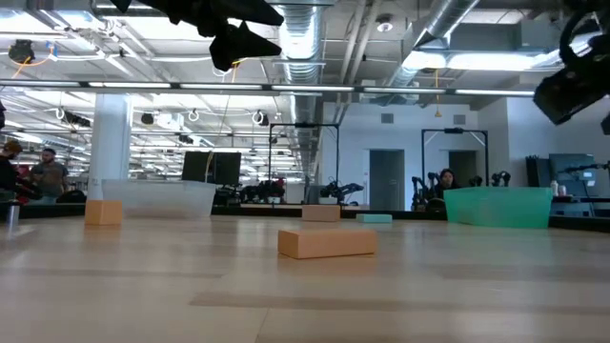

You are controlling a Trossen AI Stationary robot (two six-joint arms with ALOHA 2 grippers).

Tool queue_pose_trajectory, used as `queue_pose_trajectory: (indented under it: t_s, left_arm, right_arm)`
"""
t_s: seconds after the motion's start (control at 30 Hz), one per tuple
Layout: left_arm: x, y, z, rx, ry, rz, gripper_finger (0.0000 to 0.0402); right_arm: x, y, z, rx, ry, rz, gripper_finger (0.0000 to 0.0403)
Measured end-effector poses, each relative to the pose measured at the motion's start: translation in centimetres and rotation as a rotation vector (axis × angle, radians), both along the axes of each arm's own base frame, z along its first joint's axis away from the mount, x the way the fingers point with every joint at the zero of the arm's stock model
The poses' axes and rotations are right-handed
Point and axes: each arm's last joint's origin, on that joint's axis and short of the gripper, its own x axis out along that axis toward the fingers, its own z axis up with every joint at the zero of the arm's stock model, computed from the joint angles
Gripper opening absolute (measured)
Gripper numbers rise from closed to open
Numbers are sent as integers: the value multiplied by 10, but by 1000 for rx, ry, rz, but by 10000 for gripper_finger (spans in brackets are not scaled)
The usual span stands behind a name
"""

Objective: Sort & place blocks by color
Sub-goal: Put the light blue block into the orange bin

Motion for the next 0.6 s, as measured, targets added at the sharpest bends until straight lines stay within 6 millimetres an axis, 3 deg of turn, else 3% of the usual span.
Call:
queue_pose_trajectory:
  t_s: [0.13, 0.33, 0.6]
  left_arm:
    - [0, 0, 0, 1, 0, 5, 258]
    - [0, 0, 0, -19, -5, 22, 258]
    - [-5, -1, -4, -64, 56, 30, 258]
  right_arm:
    - [-3, -4, 1, -52, -17, 48, 270]
    - [3, -10, -24, -100, 34, 187, 270]
    - [13, -9, -50, -28, 27, 233, 266]
